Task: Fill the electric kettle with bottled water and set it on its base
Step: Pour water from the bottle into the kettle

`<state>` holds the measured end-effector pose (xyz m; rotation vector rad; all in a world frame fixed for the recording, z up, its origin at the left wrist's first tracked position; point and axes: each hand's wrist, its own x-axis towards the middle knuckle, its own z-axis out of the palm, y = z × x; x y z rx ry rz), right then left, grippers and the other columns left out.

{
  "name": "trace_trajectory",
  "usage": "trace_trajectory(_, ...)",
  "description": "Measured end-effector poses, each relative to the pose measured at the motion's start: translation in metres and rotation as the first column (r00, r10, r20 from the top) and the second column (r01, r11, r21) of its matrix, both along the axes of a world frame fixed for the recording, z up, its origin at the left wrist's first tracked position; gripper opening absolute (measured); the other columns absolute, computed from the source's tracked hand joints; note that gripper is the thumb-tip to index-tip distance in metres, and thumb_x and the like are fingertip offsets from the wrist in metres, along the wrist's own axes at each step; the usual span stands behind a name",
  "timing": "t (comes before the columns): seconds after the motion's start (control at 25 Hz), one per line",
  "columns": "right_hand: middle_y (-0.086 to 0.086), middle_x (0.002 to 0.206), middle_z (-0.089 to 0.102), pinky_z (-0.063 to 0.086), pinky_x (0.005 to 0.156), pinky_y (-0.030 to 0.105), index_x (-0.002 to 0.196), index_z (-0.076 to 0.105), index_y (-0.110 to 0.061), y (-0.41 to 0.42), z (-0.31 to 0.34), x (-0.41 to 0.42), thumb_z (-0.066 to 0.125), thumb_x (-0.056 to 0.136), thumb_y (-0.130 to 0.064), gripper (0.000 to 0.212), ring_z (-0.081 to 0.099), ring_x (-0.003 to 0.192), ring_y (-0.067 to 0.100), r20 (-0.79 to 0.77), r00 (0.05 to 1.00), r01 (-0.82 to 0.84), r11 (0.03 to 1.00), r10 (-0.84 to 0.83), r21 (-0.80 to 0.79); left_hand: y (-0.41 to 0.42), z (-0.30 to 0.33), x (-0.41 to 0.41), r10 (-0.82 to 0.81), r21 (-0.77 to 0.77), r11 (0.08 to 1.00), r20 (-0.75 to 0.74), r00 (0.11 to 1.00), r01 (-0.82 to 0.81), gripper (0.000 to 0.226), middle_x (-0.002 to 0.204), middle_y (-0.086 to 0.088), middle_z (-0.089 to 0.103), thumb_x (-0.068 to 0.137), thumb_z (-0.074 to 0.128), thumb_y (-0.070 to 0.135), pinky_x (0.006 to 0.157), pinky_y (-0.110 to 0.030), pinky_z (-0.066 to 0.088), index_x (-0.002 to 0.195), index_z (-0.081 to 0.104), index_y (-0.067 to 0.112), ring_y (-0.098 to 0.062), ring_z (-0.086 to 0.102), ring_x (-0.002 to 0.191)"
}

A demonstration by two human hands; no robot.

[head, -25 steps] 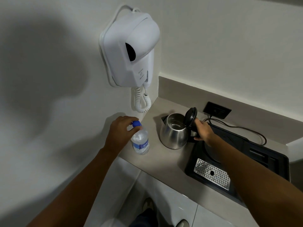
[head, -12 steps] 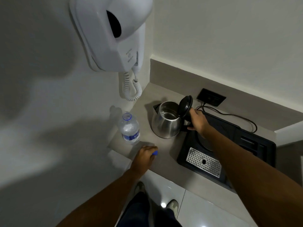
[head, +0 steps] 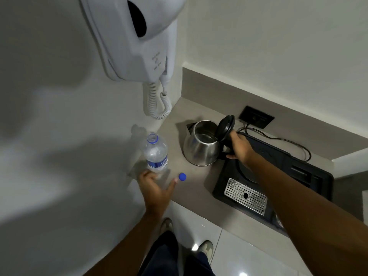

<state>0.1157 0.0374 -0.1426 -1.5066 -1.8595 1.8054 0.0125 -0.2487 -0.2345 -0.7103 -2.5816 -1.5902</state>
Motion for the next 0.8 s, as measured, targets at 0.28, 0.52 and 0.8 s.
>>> trace_trajectory(0.28, 0.003, 0.119, 0.061, 0.057, 0.061, 0.036, 0.116, 0.06, -0.025, 0.001, 0.002, 0.0, 0.047, 0.064, -0.079, 0.076, 0.058, 0.1, 0.014, 0.009, 1.0, -0.001, 1.0, 0.001, -0.007, 0.034, 0.018, -0.052, -0.013, 0.112, 0.993, 0.382, 0.924, -0.032, 0.095, 0.127, 0.005, 0.055, 0.046, 0.092, 0.036, 0.1, -0.029, 0.044, 0.127, 0.044, 0.031, -0.012, 0.053, 0.118)
trace_trajectory(0.52, 0.002, 0.116, 0.059, 0.057, 0.067, 0.04, 0.108, 0.059, -0.027, -0.004, 0.007, -0.001, 0.045, 0.059, -0.08, 0.073, 0.057, 0.099, 0.013, -0.011, 1.0, -0.002, 1.0, 0.002, -0.023, 0.037, 0.016, -0.058, 0.047, 0.056, 0.996, 0.289, 0.956, -0.066, 0.072, 0.102, 0.018, 0.062, 0.053, 0.093, 0.03, 0.084, -0.014, 0.045, 0.104, 0.048, 0.055, 0.007, 0.059, 0.094)
trace_trajectory(0.8, 0.007, 0.121, 0.056, 0.058, 0.074, 0.044, 0.114, 0.055, -0.023, -0.006, 0.013, 0.0, 0.044, 0.064, -0.078, 0.075, 0.055, 0.111, 0.027, -0.009, 1.0, -0.01, 1.0, 0.01, -0.021, 0.033, 0.055, -0.061, -0.156, -0.126, 0.978, 0.087, 0.984, 0.167, 0.06, 0.094, 0.02, 0.06, 0.058, 0.086, 0.047, 0.076, 0.0, 0.037, 0.104, 0.048, 0.047, 0.009, 0.058, 0.084)
